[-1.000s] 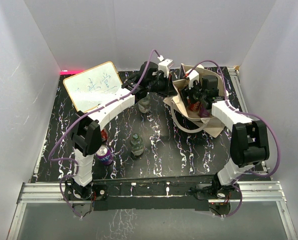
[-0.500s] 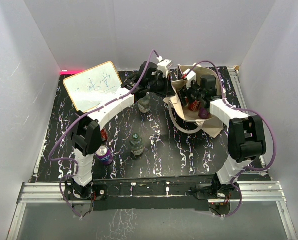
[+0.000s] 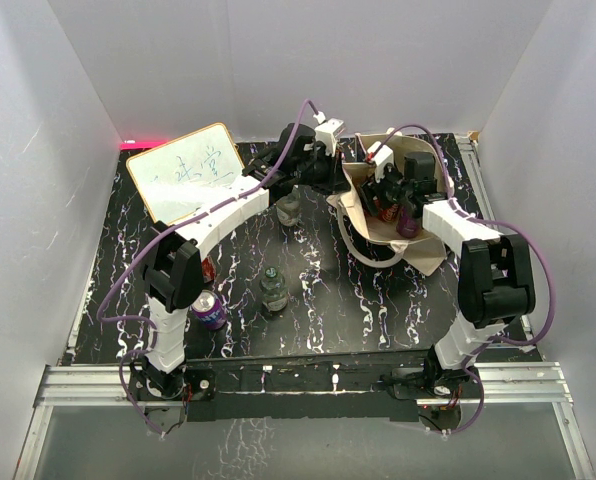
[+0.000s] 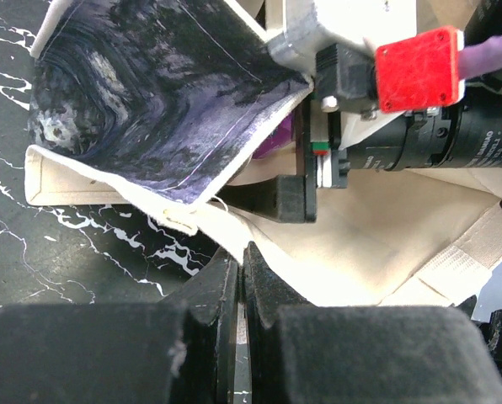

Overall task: Place the beverage into the canvas bag
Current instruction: Place the drink in the canvas bag, then pick up the drink from the center of the board.

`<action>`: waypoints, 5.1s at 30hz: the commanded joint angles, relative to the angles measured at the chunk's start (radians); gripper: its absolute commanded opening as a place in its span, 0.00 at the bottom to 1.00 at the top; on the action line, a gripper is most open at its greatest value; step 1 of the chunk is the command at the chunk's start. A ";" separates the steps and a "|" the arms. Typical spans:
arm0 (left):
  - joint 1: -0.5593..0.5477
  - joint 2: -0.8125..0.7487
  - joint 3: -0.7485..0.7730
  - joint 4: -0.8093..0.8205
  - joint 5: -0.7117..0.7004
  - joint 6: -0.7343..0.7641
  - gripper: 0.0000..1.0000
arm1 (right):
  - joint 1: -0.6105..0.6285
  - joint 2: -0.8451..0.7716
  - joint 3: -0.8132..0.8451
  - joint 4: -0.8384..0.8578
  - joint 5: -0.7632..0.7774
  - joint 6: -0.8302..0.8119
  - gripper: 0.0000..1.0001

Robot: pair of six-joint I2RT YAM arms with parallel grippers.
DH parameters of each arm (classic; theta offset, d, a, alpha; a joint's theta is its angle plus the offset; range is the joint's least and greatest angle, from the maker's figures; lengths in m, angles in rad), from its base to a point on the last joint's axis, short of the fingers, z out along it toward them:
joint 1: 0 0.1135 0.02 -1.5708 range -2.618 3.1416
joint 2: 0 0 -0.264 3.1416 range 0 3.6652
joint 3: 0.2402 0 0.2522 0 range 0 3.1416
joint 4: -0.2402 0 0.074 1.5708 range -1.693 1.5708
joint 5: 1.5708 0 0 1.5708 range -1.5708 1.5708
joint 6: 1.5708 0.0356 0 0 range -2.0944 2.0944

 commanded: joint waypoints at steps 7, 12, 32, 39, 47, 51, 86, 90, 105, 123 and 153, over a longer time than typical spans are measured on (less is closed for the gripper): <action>0.002 -0.024 0.076 0.025 -0.009 -0.004 0.00 | -0.076 -0.115 -0.041 -0.021 -0.053 -0.091 0.19; 0.002 -0.020 0.082 0.028 -0.009 -0.005 0.00 | -0.077 -0.107 -0.075 0.040 -0.047 -0.087 0.19; 0.002 -0.023 0.074 0.043 -0.006 0.007 0.00 | -0.060 0.085 0.089 -0.039 -0.022 -0.040 0.27; 0.002 -0.019 0.081 0.051 -0.003 0.007 0.00 | -0.060 0.104 0.075 -0.086 -0.011 -0.046 0.36; 0.003 -0.003 0.127 0.052 -0.003 0.006 0.00 | -0.058 0.103 0.122 -0.144 -0.019 -0.053 0.56; 0.004 -0.001 0.128 0.056 -0.004 0.004 0.00 | -0.058 0.110 0.171 -0.180 -0.043 -0.022 0.64; 0.007 -0.021 0.103 0.075 0.000 -0.010 0.00 | -0.059 -0.013 0.304 -0.232 -0.062 0.120 0.85; 0.008 -0.022 0.107 0.078 -0.004 -0.012 0.00 | -0.060 -0.052 0.324 -0.253 -0.056 0.126 0.84; 0.010 -0.085 0.032 0.107 0.026 0.047 0.00 | -0.060 -0.345 0.216 -0.481 0.004 0.071 0.85; 0.020 -0.180 -0.106 0.118 0.058 0.089 0.13 | -0.060 -0.632 -0.062 -0.744 0.089 0.015 0.62; 0.030 -0.257 -0.119 0.100 -0.069 0.135 0.48 | -0.028 -0.420 0.253 -0.583 -0.128 0.160 0.64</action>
